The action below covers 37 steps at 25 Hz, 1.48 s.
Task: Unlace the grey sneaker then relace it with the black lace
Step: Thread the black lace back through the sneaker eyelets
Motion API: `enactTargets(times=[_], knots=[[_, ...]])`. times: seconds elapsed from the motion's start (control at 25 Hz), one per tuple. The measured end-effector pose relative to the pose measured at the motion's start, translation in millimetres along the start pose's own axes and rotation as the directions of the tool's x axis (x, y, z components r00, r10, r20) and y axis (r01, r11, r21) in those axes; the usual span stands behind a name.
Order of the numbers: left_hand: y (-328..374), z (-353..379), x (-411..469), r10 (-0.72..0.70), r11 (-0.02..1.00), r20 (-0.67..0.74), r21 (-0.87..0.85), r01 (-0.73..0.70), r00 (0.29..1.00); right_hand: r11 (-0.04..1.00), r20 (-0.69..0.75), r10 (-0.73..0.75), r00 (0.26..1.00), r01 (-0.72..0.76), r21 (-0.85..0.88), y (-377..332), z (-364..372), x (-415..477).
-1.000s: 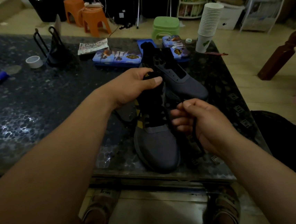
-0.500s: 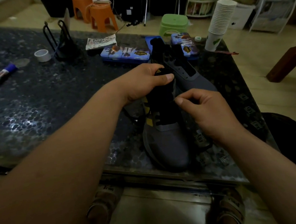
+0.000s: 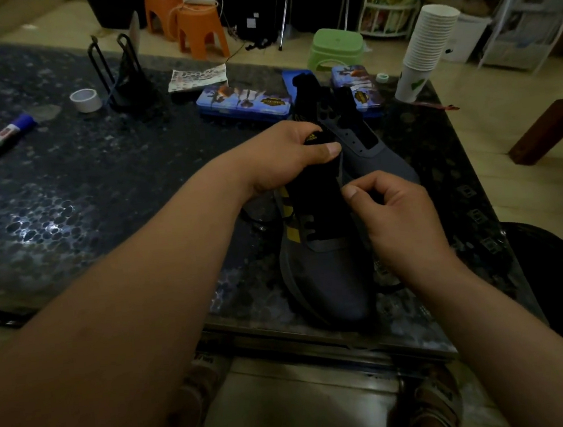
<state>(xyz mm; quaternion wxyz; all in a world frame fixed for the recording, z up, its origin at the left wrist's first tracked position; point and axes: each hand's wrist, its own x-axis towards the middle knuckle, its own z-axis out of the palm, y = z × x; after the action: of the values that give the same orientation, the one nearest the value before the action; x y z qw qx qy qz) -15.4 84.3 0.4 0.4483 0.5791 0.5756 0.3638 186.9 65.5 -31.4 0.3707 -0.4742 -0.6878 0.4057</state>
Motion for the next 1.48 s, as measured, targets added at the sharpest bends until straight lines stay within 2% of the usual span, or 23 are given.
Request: enactTargets(times=[0.24,0.64,0.72,0.88,1.0,1.12,1.28,1.48], knots=[[-2,0,1,-0.003,1.000,-0.004,0.002,0.003,1.000,1.000,0.014,-0.002,1.000,0.001,0.030,0,3,-4],[0,1,0,0.002,1.000,-0.010,0.012,-0.002,1.000,0.984,-0.035,0.116,0.993,-0.111,0.137,2,14,-3],[0,1,0,-0.007,1.000,-0.008,0.007,0.007,1.000,0.971,0.009,0.142,0.990,-0.141,0.192,2,14,-3],[1,3,0,-0.016,1.000,-0.006,-0.007,0.016,1.000,0.876,0.155,0.245,0.957,-0.287,0.388,-2,12,-2],[1,3,1,-0.020,1.000,-0.006,0.016,0.020,1.000,0.885,0.178,0.253,0.951,-0.301,0.354,-3,11,-1],[2,3,0,-0.017,1.000,-0.010,0.020,0.018,1.000,0.936,0.101,0.209,0.973,-0.229,0.267,-1,14,1],[4,4,-1,-0.012,1.000,-0.007,0.027,0.012,1.000,0.938,0.033,0.240,0.970,-0.241,0.249,1,17,0],[2,4,0,-0.022,0.999,-0.022,0.044,0.023,1.000,0.899,0.095,0.301,0.949,-0.315,0.305,0,17,-2]])
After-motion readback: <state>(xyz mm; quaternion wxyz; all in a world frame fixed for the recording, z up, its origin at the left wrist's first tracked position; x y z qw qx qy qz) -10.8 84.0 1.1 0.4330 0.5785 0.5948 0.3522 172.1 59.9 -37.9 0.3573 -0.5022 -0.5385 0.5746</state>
